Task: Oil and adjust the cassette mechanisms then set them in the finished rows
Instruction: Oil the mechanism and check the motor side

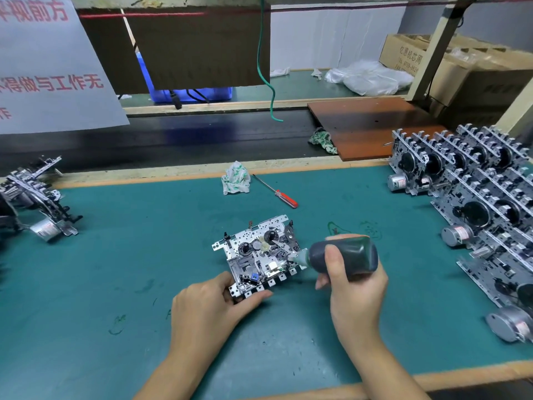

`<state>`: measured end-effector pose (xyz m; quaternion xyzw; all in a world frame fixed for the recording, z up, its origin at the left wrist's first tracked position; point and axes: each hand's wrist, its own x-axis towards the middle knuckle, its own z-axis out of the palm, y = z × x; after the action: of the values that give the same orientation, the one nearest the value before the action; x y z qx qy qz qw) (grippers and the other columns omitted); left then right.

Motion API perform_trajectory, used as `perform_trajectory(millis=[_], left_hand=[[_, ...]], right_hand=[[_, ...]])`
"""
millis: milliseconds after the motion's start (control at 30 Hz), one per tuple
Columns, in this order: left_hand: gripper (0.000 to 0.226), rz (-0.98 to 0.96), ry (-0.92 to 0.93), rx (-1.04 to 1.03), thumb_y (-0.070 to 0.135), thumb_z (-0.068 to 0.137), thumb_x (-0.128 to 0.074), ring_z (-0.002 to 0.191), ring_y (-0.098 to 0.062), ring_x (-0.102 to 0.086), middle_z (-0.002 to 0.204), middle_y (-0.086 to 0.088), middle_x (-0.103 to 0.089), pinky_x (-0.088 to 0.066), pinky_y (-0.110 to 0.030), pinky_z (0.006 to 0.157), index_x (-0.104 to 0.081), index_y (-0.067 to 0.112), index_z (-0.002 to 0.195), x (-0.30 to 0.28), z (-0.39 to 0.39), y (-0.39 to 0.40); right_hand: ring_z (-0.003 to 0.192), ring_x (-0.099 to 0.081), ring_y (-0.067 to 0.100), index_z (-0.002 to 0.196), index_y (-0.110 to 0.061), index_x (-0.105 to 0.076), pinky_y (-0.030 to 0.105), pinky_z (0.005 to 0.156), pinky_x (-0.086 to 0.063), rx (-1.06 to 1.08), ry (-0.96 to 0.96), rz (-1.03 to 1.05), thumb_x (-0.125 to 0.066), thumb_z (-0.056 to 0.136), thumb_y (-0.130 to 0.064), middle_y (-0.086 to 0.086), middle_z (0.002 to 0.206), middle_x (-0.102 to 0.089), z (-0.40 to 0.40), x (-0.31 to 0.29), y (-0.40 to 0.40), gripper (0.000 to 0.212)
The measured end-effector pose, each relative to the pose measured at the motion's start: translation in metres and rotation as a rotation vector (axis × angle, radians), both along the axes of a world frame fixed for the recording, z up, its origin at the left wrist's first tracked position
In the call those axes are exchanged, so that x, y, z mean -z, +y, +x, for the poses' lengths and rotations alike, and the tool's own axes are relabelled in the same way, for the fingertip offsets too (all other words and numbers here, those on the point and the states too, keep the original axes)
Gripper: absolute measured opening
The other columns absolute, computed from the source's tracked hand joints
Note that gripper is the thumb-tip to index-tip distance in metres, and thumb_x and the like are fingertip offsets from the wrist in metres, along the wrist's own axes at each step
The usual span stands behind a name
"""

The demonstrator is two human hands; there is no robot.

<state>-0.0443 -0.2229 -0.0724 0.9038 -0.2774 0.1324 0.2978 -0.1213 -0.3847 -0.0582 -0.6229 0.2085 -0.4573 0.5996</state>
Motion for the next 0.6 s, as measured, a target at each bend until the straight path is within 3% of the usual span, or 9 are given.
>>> perform_trajectory(millis=[133, 233, 367, 467, 533, 600], left_hand=[[0.058, 0.008, 0.02, -0.002, 0.077, 0.062, -0.047, 0.033, -0.021, -0.038, 0.035, 0.008, -0.015, -0.026, -0.021, 0.037, -0.011, 0.032, 0.051, -0.001, 0.0, 0.0], [0.06, 0.012, 0.023, 0.002, 0.076, 0.062, -0.047, 0.032, -0.021, -0.036, 0.035, 0.007, -0.01, -0.02, -0.017, 0.038, -0.009, 0.03, 0.053, -0.003, 0.0, -0.001], [0.06, 0.01, 0.041, -0.001, 0.077, 0.062, -0.046, 0.034, -0.01, -0.02, 0.035, 0.008, -0.012, -0.021, -0.017, 0.039, -0.011, 0.029, 0.052, -0.003, 0.0, -0.001], [0.063, 0.015, 0.063, -0.019, 0.08, 0.061, -0.044, 0.035, -0.008, -0.02, 0.035, 0.006, -0.014, -0.026, -0.021, 0.039, -0.014, 0.025, 0.051, -0.001, 0.001, 0.0], [0.063, 0.011, 0.052, -0.023, 0.079, 0.062, -0.044, 0.035, -0.012, -0.021, 0.035, 0.006, -0.014, -0.026, -0.021, 0.039, -0.014, 0.026, 0.051, 0.0, 0.001, -0.001], [0.062, 0.009, 0.051, -0.029, 0.079, 0.062, -0.044, 0.035, -0.015, -0.023, 0.034, 0.006, -0.015, -0.028, -0.022, 0.039, -0.014, 0.027, 0.051, 0.0, 0.001, 0.0]], right_hand=[[0.072, -0.066, 0.028, 0.082, -0.037, -0.056, 0.03, 0.064, -0.053, 0.021, -0.025, 0.02, -0.072, 0.064, -0.044, -0.002, 0.079, -0.066, 0.004, -0.008, -0.009, 0.025], [0.075, -0.065, 0.014, 0.085, -0.031, -0.045, 0.024, 0.068, -0.047, 0.023, 0.057, -0.015, -0.08, 0.067, -0.028, -0.006, 0.08, -0.063, 0.012, -0.014, -0.027, 0.039], [0.096, -0.063, 0.004, 0.097, -0.034, -0.043, 0.02, 0.087, -0.045, -0.047, 0.177, -0.085, -0.075, 0.077, -0.008, -0.014, 0.095, -0.065, 0.019, -0.021, -0.06, 0.045], [0.092, -0.062, -0.007, 0.098, -0.032, -0.043, 0.007, 0.081, -0.044, -0.083, 0.189, -0.079, -0.069, 0.08, 0.001, -0.012, 0.101, -0.062, 0.02, -0.016, -0.081, 0.046], [0.094, -0.061, -0.002, 0.094, -0.03, -0.041, 0.007, 0.079, -0.043, -0.123, 0.291, -0.051, -0.068, 0.081, 0.003, -0.004, 0.106, -0.06, 0.019, -0.008, -0.092, 0.044], [0.1, -0.059, 0.011, 0.096, -0.029, -0.039, 0.017, 0.087, -0.043, -0.172, 0.407, -0.009, -0.069, 0.081, 0.0, 0.001, 0.111, -0.058, 0.017, -0.001, -0.095, 0.044]])
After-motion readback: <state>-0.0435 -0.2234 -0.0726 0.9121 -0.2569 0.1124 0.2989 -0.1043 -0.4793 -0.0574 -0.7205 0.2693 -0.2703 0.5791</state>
